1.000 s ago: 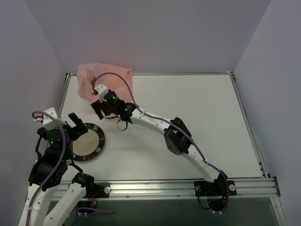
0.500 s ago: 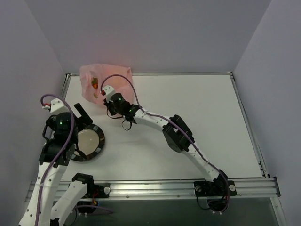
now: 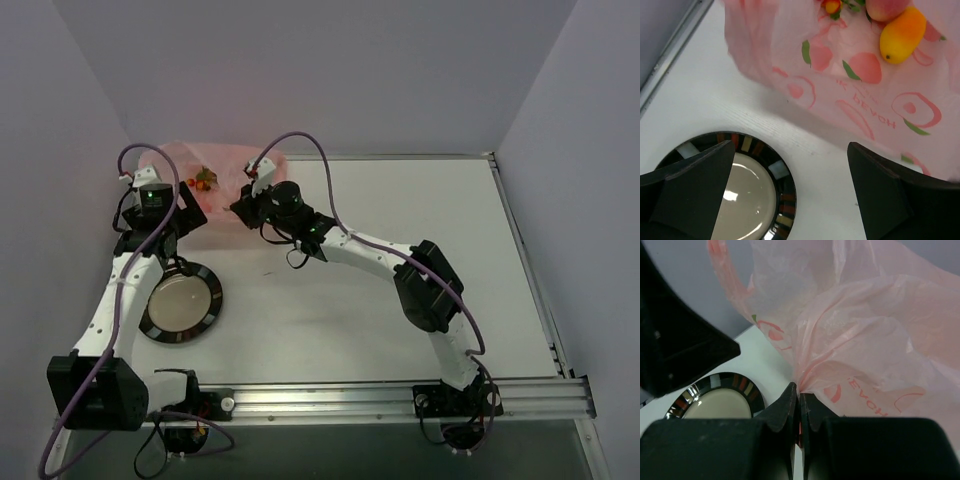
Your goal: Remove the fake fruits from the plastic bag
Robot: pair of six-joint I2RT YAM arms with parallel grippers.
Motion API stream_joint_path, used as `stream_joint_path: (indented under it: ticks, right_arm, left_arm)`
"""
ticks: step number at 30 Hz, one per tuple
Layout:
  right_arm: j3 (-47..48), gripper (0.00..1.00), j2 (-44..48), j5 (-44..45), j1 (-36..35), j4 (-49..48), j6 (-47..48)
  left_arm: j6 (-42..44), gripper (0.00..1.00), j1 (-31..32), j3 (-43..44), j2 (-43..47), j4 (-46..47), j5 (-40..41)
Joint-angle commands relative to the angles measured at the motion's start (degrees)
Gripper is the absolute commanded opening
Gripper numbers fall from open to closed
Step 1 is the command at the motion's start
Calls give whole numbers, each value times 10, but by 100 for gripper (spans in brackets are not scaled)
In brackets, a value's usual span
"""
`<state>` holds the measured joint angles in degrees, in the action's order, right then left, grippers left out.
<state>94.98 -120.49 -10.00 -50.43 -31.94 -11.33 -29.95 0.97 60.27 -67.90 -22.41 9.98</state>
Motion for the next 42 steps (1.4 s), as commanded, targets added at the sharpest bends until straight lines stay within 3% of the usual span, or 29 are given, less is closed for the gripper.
stream_joint_path:
  ticks: [1, 5, 12, 14, 15, 16, 17, 18, 25, 36, 39, 42]
  right_arm:
    - [-31, 0, 43, -33, 4, -44, -26]
    - [-51, 0, 69, -41, 8, -44, -29]
    - [-80, 0, 102, -49, 23, -51, -40]
    - [-82, 0, 104, -56, 31, -58, -49]
    - [-83, 0, 104, -64, 34, -61, -54]
    - [-83, 0, 104, -68, 37, -66, -66]
    - [-82, 0, 104, -71, 39, -67, -71]
    - [-81, 0, 106, -73, 41, -70, -75]
    - [-8, 0, 116, -58, 44, -28, -83]
    - [172, 0, 51, -35, 60, 76, -69]
    - [220, 0, 22, -40, 65, 90, -72]
    - [252, 0, -1, -47, 67, 106, -76]
  left_arm:
    - [42, 94, -3, 65, -46, 37, 62]
    - [59, 95, -5, 98, -102, 47, 127]
    - [103, 98, -6, 140, -193, 69, 151]
    - [120, 76, -6, 146, -199, 72, 173]
    - [126, 56, -6, 150, -199, 75, 181]
    - [133, 20, -7, 160, -196, 75, 181]
    - [137, 7, -6, 169, -192, 68, 181]
    - [137, 3, -7, 178, -178, 65, 182]
    - [126, 2, -7, 278, -123, 42, 138]
    - [145, 2, -31, 443, -222, 11, 68]
    - [125, 2, -35, 462, -229, -11, 67]
    - [77, 2, -44, 417, -181, -35, 65]
